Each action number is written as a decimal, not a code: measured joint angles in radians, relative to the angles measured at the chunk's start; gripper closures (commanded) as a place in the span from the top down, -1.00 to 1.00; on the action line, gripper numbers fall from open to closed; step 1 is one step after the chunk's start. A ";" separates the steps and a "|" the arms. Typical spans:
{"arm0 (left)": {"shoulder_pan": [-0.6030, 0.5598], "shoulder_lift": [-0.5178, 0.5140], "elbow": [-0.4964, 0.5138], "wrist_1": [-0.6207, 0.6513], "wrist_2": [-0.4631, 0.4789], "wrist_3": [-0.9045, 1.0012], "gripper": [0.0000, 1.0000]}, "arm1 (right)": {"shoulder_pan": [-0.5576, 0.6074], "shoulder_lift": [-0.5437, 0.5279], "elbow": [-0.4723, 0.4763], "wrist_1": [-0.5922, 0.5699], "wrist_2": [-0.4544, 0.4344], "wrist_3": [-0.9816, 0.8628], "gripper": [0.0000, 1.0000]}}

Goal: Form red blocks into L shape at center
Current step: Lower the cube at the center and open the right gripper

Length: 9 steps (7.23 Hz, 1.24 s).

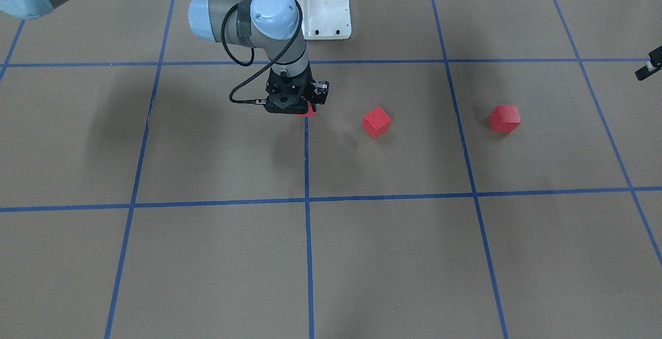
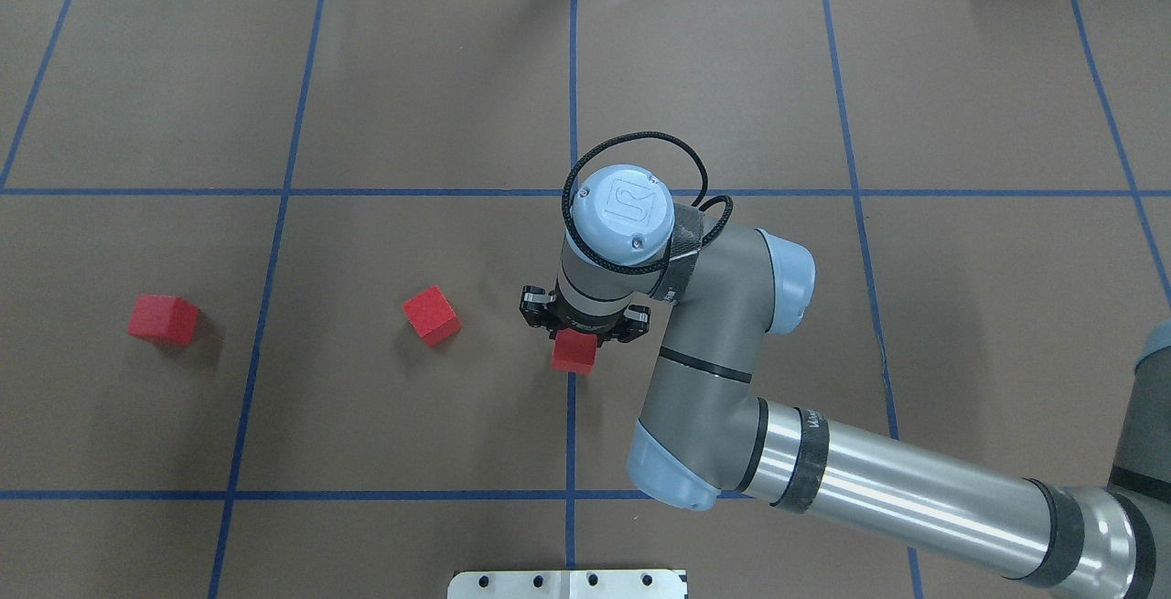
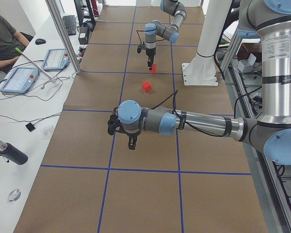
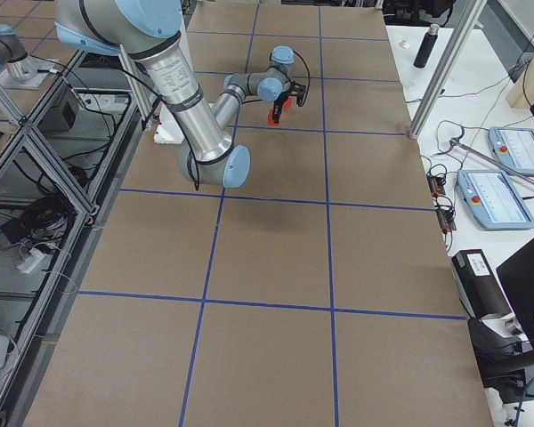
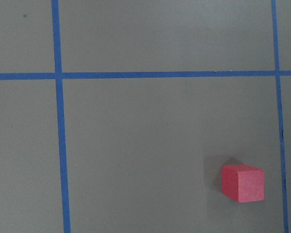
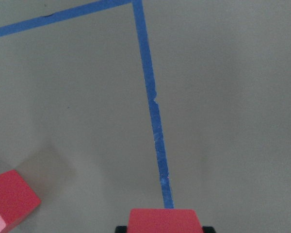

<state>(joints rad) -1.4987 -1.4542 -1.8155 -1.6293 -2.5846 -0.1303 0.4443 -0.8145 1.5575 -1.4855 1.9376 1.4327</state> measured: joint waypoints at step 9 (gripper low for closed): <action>0.001 0.000 -0.019 0.000 0.003 -0.034 1.00 | -0.027 -0.004 -0.021 -0.001 -0.027 -0.017 1.00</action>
<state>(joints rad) -1.4972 -1.4541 -1.8343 -1.6291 -2.5817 -0.1642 0.4173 -0.8188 1.5365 -1.4864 1.9103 1.4155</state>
